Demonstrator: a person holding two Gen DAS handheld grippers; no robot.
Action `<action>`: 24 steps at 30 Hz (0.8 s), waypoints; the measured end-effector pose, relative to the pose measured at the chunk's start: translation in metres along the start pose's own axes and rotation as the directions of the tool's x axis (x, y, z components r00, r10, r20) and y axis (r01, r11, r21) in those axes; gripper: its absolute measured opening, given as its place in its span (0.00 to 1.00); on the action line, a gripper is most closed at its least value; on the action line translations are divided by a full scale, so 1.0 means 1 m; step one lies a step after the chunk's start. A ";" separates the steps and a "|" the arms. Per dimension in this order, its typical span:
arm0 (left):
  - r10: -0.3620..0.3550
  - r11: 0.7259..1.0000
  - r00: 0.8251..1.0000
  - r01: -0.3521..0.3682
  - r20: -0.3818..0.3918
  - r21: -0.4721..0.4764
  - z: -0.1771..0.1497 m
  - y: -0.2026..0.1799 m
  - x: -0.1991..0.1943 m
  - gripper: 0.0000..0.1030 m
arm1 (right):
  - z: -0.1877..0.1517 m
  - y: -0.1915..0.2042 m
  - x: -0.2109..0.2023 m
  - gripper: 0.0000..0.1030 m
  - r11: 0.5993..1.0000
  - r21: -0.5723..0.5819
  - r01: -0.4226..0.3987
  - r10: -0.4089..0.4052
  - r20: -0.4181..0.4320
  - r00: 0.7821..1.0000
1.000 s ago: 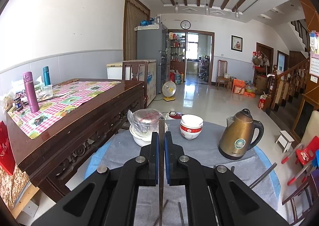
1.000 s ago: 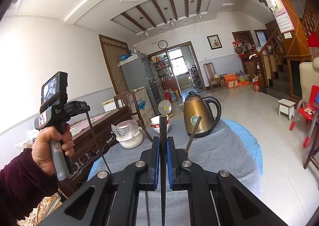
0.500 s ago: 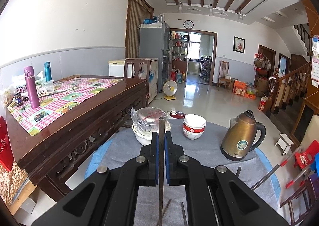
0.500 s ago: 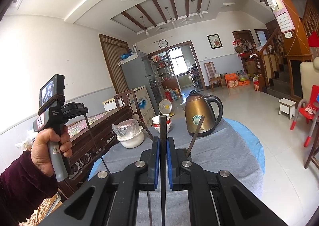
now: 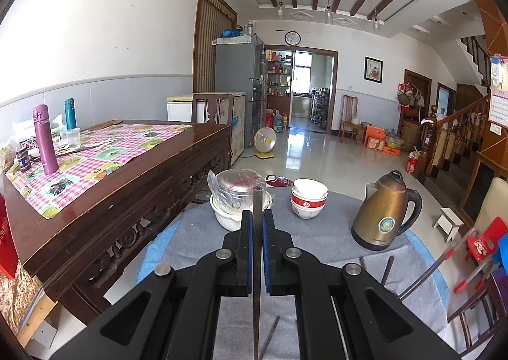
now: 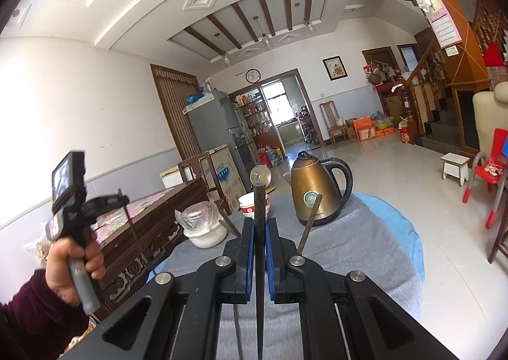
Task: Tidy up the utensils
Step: 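Lower both held chopsticks down into the grey holder cup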
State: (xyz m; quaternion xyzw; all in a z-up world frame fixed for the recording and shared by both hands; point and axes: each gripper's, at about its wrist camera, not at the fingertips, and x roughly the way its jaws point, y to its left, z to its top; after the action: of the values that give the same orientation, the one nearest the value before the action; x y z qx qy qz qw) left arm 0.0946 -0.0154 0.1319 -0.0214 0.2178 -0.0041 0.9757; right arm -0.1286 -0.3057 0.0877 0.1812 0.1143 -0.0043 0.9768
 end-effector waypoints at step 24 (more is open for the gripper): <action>-0.342 0.939 0.939 0.341 0.019 0.043 0.001 -0.002 -0.011 0.05 | 0.044 -0.022 0.091 0.07 0.997 0.069 0.030 -0.033 0.038 0.999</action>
State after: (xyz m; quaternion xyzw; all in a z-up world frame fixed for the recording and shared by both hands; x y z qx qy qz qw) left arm 0.0846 -0.0174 0.1373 -0.0399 0.1977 -0.1775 0.9632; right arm -0.0311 -0.3388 0.0998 0.2127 0.0976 -0.0273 0.9718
